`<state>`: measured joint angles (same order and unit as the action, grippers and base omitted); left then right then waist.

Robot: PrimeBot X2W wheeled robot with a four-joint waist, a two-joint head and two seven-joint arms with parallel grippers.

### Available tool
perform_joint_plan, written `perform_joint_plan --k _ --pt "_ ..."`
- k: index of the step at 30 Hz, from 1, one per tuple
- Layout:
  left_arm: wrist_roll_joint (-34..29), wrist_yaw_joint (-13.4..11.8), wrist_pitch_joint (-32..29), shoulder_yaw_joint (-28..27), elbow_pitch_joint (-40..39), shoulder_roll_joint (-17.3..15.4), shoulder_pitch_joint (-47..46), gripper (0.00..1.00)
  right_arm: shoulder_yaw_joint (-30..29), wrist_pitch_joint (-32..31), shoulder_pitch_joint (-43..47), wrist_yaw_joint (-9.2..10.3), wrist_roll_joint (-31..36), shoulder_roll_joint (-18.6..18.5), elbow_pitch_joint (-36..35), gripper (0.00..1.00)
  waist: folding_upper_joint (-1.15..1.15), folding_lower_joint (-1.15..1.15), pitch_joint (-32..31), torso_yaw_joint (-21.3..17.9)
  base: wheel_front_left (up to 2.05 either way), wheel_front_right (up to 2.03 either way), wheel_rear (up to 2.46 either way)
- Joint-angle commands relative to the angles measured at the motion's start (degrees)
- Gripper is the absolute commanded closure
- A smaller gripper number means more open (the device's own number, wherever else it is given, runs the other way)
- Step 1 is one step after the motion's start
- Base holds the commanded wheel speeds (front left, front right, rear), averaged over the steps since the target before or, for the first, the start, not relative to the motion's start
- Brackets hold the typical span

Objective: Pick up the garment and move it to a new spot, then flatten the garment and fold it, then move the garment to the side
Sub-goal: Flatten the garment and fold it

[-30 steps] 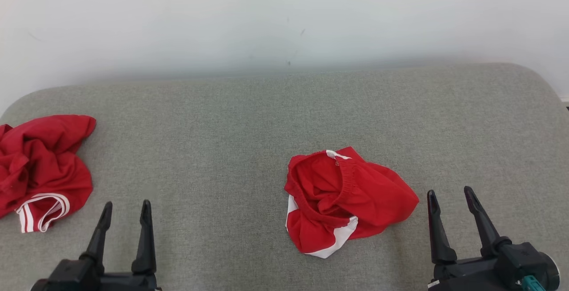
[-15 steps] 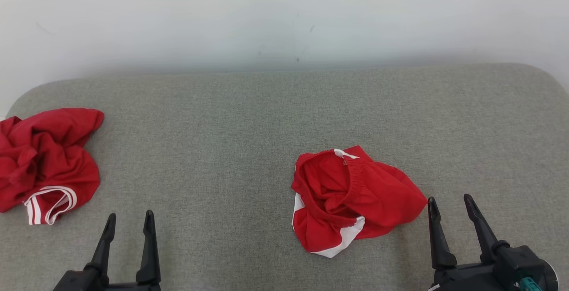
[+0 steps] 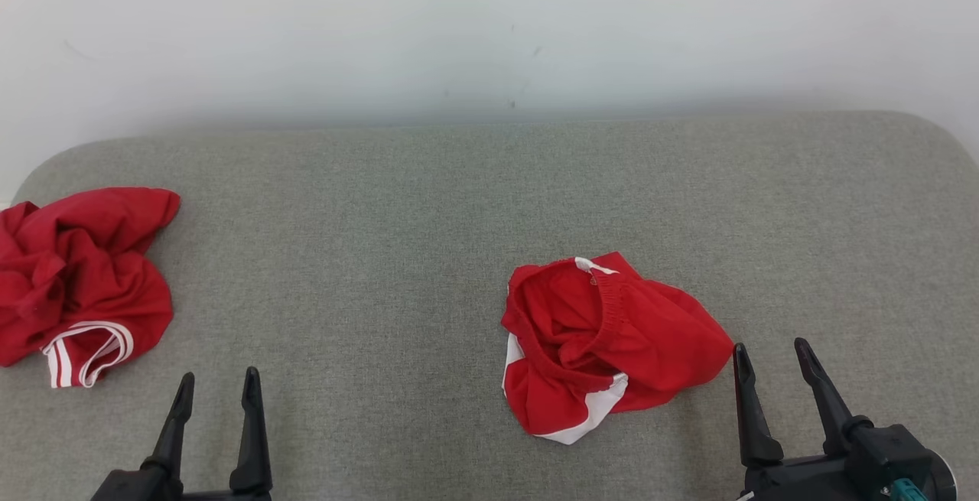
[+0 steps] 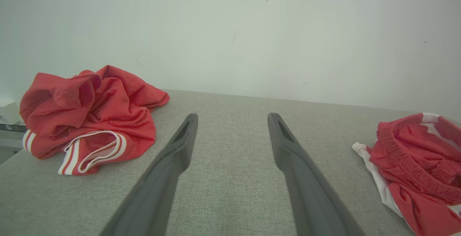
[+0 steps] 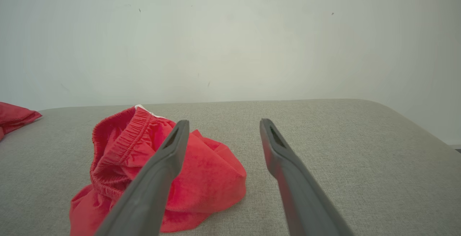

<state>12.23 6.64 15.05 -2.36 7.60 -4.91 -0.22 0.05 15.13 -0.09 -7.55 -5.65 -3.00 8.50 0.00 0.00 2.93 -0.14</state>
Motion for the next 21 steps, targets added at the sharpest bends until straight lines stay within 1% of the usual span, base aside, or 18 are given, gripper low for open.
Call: perform_joint_plan --k 1,21 --pt "-0.47 0.41 0.19 -0.3 0.14 0.22 0.33 0.0 -0.02 0.02 0.09 0.13 -0.29 0.05 0.14 0.0 0.0 0.0 -0.09 0.0 0.0 0.0 0.0" --pt "-1.12 0.87 0.19 -0.4 1.05 0.77 -0.1 0.0 0.31 0.02 -0.19 0.13 -0.47 0.11 0.39 0.0 0.0 0.0 0.14 -0.14 0.0 0.0 0.0"
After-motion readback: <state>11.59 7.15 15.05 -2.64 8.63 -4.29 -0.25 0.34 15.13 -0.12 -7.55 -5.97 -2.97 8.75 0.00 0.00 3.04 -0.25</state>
